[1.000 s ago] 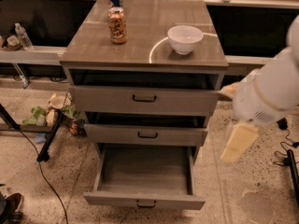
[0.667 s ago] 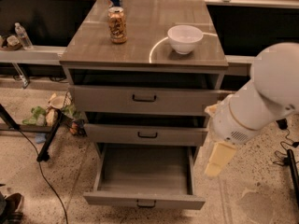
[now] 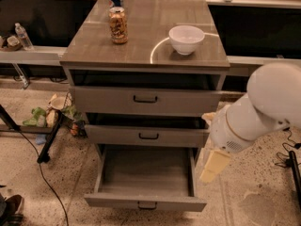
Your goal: Close bottom drawer
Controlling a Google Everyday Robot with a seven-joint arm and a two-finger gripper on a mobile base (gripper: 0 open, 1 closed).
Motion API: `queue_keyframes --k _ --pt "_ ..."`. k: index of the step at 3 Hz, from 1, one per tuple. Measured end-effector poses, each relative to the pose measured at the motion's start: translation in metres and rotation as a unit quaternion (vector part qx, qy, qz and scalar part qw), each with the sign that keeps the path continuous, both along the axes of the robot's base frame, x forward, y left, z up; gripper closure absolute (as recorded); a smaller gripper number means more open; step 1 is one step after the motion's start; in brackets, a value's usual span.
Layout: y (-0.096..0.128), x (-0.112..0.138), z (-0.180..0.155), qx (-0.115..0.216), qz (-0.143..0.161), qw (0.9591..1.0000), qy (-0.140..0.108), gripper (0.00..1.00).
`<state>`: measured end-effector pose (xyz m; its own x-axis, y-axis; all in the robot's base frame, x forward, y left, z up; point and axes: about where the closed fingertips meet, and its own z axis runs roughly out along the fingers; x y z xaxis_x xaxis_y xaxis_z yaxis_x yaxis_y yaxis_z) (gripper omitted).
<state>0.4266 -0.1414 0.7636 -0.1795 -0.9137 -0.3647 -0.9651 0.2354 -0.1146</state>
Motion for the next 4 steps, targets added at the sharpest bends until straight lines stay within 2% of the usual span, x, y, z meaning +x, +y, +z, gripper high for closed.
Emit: queue_keyframes --k 1,2,3,4 --pt "0.019 -0.002 -0.095 0.058 0.030 0.9978 -0.009 0.00" --pt "0.030 0.017 -0.144 0.083 0.049 0.9940 -0.051 0.00" --pt "0.035 0.049 -0.199 0.091 0.037 0.9918 -0.081 0.00" --pt "0.038 0.070 -0.203 0.097 0.020 0.9885 -0.114 0.00"
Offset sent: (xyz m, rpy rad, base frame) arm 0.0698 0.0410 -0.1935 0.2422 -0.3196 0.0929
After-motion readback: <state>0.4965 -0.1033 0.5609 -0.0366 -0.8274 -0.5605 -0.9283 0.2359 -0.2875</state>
